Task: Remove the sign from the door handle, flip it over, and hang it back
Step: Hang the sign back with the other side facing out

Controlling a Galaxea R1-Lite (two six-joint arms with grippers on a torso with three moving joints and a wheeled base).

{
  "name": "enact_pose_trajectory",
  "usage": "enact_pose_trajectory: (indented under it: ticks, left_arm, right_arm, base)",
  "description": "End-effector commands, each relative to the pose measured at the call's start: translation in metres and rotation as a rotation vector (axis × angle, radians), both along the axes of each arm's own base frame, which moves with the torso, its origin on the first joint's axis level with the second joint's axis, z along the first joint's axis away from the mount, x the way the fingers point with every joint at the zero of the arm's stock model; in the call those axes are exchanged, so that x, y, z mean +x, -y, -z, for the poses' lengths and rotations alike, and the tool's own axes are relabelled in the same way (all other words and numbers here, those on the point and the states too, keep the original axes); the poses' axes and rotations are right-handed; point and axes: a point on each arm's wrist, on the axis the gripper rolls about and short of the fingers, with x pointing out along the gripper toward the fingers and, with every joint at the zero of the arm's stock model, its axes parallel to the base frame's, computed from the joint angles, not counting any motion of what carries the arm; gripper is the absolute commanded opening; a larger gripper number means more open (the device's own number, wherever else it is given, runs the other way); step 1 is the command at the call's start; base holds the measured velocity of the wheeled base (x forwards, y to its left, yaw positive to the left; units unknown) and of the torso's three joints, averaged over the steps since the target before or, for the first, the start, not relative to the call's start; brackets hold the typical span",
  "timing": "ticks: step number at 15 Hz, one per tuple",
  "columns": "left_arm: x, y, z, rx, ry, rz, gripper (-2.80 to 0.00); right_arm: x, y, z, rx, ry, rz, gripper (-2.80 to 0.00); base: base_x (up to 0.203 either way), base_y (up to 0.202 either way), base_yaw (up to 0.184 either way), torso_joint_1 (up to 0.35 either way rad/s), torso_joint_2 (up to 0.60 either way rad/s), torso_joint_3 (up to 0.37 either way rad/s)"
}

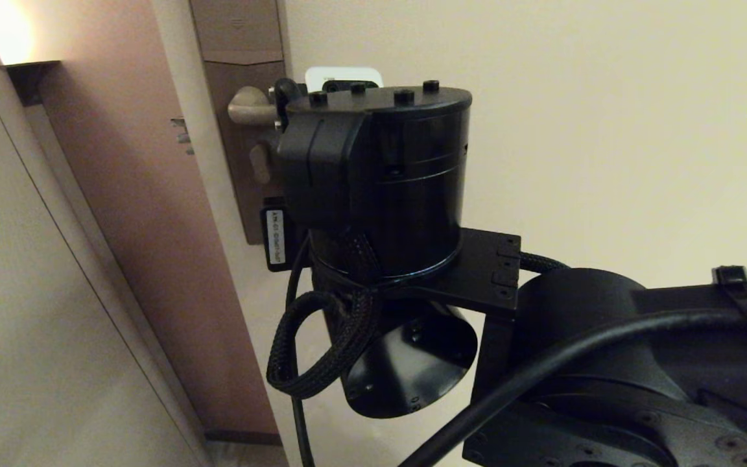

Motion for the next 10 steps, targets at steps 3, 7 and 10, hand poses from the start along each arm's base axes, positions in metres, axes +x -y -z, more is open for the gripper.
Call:
enact_pose_trajectory:
  ticks: [3,7,10]
  left_arm:
    - [0.0001,0.0,0.0001,0.0,-0.002,0.0,-2.8]
    - [0.0,0.0,-0.0003,0.0,0.0,0.0,-2.8]
    - [0.0001,0.0,0.0001,0.0,-0.002,0.0,-2.8]
  right_arm:
    - [-0.0013,-0.0051,0.0034,0.001,-0.002,-0.003,-2.8]
    - [-0.0012,-0.0106,-0.0031,0.029,0.009,-0.026,-2.8]
    - [-0.0035,-0.0126,-0.0029,0.029,0.009,-0.053,-2.8]
  base:
    - [0.0,0.0,0.0,0.0,0.0,0.0]
    - [0.0,0.0,0.0,0.0,0.0,0.0]
    - [0.0,0.0,0.0,0.0,0.0,0.0]
